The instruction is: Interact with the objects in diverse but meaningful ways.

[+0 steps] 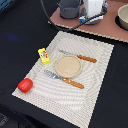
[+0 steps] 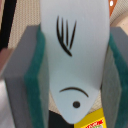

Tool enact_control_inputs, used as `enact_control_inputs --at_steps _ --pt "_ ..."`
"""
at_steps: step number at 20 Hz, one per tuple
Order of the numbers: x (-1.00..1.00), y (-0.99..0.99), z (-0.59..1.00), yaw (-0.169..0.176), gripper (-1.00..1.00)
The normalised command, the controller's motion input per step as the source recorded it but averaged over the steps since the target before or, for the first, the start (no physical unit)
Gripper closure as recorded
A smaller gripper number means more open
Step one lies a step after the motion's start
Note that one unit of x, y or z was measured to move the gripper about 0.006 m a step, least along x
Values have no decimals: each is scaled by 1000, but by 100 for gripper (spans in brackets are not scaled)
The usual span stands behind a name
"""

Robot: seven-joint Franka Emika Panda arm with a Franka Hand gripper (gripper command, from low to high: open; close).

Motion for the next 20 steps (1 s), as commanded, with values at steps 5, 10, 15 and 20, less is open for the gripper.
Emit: enact_control_inputs --at_steps 5,10,15,20 --pt "-335 130 106 70 100" --pt "-346 472 332 120 100" --pt "-478 535 265 113 100" --pt "-577 469 255 109 100"
